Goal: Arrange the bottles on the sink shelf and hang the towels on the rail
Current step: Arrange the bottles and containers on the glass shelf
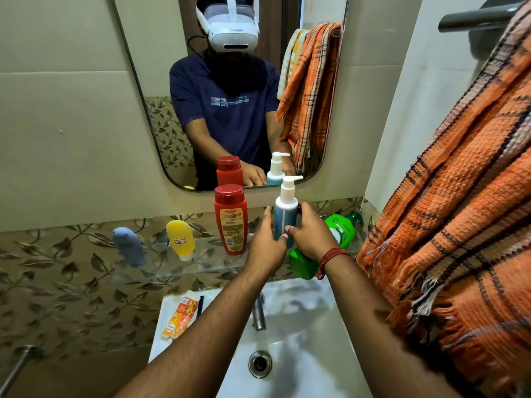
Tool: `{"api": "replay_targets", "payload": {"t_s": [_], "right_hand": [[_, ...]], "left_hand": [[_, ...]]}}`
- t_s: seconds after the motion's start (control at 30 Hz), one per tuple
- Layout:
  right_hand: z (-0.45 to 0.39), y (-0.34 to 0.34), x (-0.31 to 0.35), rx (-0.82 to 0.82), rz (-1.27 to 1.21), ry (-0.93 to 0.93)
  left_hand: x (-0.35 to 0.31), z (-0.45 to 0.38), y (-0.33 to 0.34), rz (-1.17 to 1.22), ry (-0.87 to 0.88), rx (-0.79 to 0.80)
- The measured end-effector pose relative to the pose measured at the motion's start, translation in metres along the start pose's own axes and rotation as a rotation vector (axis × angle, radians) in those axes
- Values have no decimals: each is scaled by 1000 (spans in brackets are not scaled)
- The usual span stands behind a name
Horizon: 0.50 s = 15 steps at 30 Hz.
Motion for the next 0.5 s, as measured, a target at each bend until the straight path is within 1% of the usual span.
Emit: {"api": "replay_targets", "payload": {"t_s": [0.07, 0.13, 0.17, 0.2, 0.27, 0.3, 0.37, 0.43, 0.5], "right_hand": [[6, -6, -5, -122, -12, 34], [17, -12, -14, -311, 16, 78], [24, -14, -21, -409, 40, 98], [30, -14, -28, -496, 44, 122], [42, -12, -43, -589, -48, 212], [46, -7, -51, -581, -123, 272], [50, 6, -63, -482, -289, 398], [49, 22, -76, -389, -465, 473], [54, 23, -67, -341, -657, 526]], "left_hand": [[2, 9, -1, 81, -7, -95], [6, 23, -3, 92, 52, -240], [9, 30, -1, 77, 91, -279], [13, 34, 2, 35, 120, -276], [20, 38, 12, -94, 120, -177], [24, 38, 18, -160, 101, -113], [26, 37, 26, -239, 64, -10], [25, 35, 31, -264, 56, 38], [25, 34, 34, -257, 52, 56]]}}
Point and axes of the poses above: each hand's wrist, its own z-axis away from the middle knuckle, its own y-axis out of the palm, x = y × z, the point moved 3 cm from there along -z, towards the middle knuckle, and after that the axes turned 12 degrees about z, right-handed, at the moved point
